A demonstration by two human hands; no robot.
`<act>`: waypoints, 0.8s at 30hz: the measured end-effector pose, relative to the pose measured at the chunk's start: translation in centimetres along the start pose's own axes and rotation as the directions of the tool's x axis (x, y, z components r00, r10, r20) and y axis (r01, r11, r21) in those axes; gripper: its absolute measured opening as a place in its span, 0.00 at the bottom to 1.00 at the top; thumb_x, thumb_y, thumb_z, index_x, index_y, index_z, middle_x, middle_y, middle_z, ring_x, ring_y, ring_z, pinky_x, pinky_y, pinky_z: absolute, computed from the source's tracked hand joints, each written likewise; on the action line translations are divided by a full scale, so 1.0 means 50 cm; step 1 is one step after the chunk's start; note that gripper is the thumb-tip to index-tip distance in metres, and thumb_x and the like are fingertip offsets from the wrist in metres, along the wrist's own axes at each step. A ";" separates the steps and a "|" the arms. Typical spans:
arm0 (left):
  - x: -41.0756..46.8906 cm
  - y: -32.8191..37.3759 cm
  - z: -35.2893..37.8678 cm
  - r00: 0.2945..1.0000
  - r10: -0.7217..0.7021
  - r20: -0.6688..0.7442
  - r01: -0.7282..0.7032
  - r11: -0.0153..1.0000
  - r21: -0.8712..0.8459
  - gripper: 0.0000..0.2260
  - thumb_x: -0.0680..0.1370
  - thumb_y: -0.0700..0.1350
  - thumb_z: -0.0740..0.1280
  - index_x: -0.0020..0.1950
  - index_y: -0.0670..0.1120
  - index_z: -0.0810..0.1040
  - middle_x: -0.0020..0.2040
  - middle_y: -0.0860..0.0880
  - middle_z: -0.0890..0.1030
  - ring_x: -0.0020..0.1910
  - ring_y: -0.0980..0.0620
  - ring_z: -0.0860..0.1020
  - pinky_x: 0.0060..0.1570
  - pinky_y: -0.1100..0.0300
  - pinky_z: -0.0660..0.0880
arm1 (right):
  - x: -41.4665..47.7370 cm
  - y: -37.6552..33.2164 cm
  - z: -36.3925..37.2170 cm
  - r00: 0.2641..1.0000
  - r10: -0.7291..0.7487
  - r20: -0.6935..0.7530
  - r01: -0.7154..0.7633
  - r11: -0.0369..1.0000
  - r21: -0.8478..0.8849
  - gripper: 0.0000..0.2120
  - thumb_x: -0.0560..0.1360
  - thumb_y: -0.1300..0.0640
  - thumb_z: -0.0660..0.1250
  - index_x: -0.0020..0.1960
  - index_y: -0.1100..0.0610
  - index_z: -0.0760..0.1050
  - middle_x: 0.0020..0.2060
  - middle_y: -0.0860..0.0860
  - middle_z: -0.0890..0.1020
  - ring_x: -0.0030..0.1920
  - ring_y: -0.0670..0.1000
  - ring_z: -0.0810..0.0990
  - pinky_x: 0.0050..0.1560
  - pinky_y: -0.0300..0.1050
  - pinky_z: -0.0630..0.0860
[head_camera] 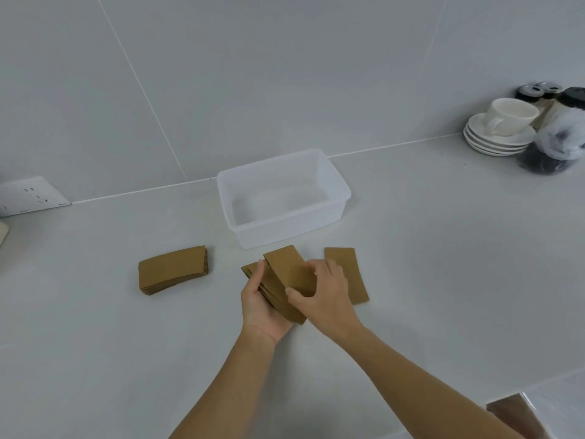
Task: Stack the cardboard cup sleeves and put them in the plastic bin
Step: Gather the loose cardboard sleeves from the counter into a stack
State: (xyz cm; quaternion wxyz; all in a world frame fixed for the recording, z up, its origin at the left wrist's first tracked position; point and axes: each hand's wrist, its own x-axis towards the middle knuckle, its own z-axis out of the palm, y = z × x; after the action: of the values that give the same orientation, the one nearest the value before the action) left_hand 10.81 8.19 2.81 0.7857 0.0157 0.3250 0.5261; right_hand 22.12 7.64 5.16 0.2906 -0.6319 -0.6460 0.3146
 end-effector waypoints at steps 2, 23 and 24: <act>-0.005 0.005 -0.009 1.000 0.014 0.023 -0.013 1.000 -0.018 0.24 0.65 0.58 0.71 0.54 0.43 0.82 0.51 0.44 0.84 0.50 0.43 0.82 0.49 0.49 0.79 | -0.004 -0.012 0.018 0.999 -0.017 0.049 0.017 1.000 -0.005 0.24 0.68 0.48 0.67 0.60 0.55 0.68 0.57 0.49 0.71 0.59 0.49 0.66 0.62 0.43 0.62; -0.024 0.020 -0.043 0.997 0.073 -0.031 -0.075 0.992 -0.101 0.14 0.67 0.46 0.69 0.51 0.44 0.79 0.46 0.47 0.80 0.48 0.46 0.78 0.51 0.49 0.77 | -0.003 -0.016 0.044 0.979 -0.093 0.183 0.101 0.994 -0.033 0.19 0.70 0.42 0.65 0.55 0.53 0.72 0.52 0.47 0.76 0.50 0.48 0.74 0.56 0.46 0.72; -0.021 0.018 -0.039 0.997 0.068 -0.038 -0.071 0.992 -0.105 0.15 0.67 0.46 0.70 0.51 0.44 0.79 0.47 0.47 0.81 0.47 0.46 0.79 0.47 0.50 0.78 | -0.001 -0.014 0.037 0.987 -0.082 0.136 0.088 0.996 -0.035 0.18 0.71 0.43 0.65 0.55 0.53 0.73 0.50 0.47 0.76 0.49 0.49 0.75 0.54 0.46 0.73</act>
State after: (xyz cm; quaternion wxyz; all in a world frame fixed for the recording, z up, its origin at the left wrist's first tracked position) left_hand 8.83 7.12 2.12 0.7610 -0.0239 0.3091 0.5699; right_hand 20.23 7.51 4.53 0.2466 -0.5871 -0.6967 0.3304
